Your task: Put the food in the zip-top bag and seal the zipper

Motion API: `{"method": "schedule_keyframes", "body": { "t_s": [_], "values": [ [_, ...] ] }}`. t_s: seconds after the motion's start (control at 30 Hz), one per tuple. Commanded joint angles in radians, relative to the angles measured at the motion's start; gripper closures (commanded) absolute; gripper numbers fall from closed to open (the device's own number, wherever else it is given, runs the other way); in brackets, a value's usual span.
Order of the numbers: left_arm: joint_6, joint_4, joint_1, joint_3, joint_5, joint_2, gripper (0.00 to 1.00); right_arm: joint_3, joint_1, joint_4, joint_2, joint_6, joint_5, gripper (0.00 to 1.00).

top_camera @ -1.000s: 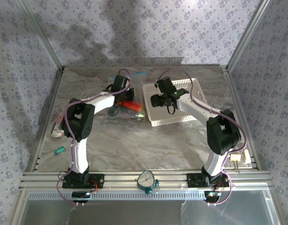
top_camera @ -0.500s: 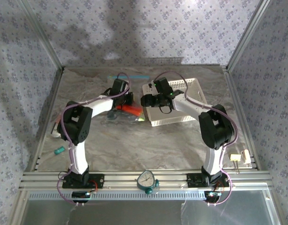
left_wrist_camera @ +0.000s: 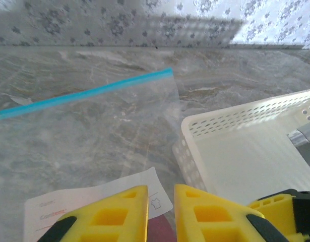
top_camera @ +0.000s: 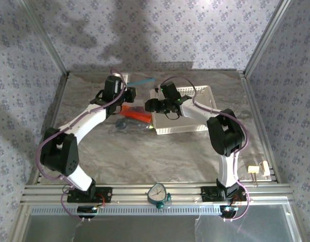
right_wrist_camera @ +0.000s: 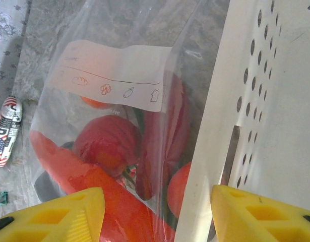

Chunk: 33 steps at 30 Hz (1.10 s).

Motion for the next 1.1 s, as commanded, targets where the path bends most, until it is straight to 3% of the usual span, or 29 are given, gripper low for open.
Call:
{"method": "schedule_keyframes", "body": {
  "t_s": [0.0, 0.23, 0.53, 0.6, 0.67, 0.7, 0.73, 1.07],
  "values": [
    [0.041, -0.037, 0.018, -0.042, -0.014, -0.075, 0.78, 0.059, 0.015, 0.005, 0.016, 0.016, -0.013, 0.41],
    [0.088, -0.083, 0.082, -0.172, -0.026, -0.26, 0.76, -0.024, -0.001, -0.08, -0.128, -0.124, 0.21, 0.41],
    [0.115, -0.083, 0.173, -0.369, -0.087, -0.509, 0.68, -0.259, -0.056, -0.064, -0.54, -0.272, 0.433, 0.41],
    [0.119, -0.066, 0.196, -0.406, -0.086, -0.551, 0.62, -0.322, -0.079, -0.074, -0.638, -0.277, 0.489, 0.39],
    [0.121, -0.042, 0.219, -0.44, -0.085, -0.586, 0.44, -0.374, -0.109, -0.094, -0.726, -0.3, 0.534, 0.36],
    [0.122, -0.034, 0.227, -0.451, -0.088, -0.595, 0.19, -0.393, -0.124, -0.104, -0.759, -0.307, 0.552, 0.35],
    [0.12, -0.028, 0.238, -0.461, -0.093, -0.6, 0.0, -0.417, -0.14, -0.116, -0.798, -0.312, 0.571, 0.35],
    [0.151, 0.133, 0.32, -0.616, -0.223, -0.592, 0.0, -0.74, -0.364, -0.059, -1.17, -0.317, 0.664, 0.32]
  ]
}}
